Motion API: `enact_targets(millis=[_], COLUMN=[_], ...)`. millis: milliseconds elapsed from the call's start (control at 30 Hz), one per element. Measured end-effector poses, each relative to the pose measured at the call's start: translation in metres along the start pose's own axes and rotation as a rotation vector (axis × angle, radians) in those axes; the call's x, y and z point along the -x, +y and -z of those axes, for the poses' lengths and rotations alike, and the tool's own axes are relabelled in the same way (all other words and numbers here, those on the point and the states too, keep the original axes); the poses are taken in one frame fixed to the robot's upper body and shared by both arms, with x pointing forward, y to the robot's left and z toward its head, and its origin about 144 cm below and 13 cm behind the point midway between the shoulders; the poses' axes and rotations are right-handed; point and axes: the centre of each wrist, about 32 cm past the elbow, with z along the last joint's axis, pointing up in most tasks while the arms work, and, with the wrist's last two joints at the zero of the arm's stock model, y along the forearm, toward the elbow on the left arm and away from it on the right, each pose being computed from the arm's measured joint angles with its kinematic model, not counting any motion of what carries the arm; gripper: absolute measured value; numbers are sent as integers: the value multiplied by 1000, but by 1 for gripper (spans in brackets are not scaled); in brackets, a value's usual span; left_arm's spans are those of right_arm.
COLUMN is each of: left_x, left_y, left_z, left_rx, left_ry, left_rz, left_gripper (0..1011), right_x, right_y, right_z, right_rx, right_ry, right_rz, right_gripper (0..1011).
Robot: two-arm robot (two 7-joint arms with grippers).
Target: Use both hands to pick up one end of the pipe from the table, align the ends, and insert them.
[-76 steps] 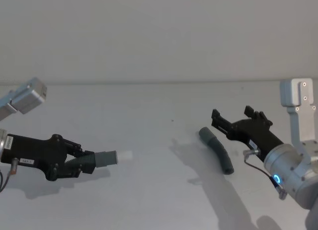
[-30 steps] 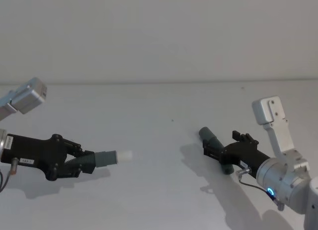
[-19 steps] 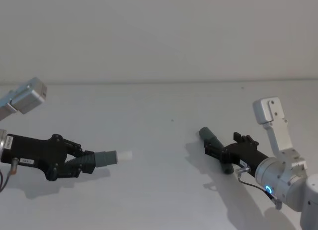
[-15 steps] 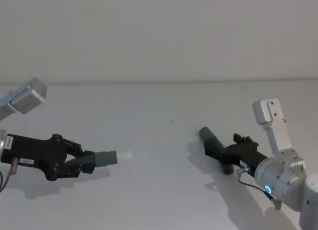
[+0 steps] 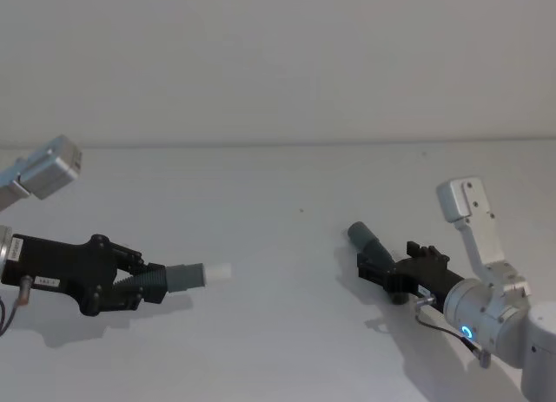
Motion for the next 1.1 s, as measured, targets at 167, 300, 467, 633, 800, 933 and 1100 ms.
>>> enact_targets(millis=[167, 300, 467, 633, 800, 933, 1100], left_x=[0, 0, 0, 0, 0, 0, 0], left_y=[0, 0, 0, 0, 0, 0, 0], left_z=[0, 0, 0, 0, 0, 0, 0], left_rx=[0, 0, 0, 0, 0, 0, 0], left_ry=[0, 0, 0, 0, 0, 0, 0], left_rz=[0, 0, 0, 0, 0, 0, 0], left_gripper=[301, 301, 301, 301, 301, 301, 301], right_x=[-2, -4, -6, -8, -11, -13, -15], right_y=[2, 4, 5, 6, 6, 6, 6], right_z=[0, 0, -2, -3, -7, -8, -10], right_rx=[12, 18, 27, 36, 57, 72, 87], right_ry=[-4, -9, -18, -34, -62, -75, -89], right_rz=[-2, -4, -10, -17, -29, -35, -42], right_gripper=[1000, 1000, 991, 903, 717, 592, 404])
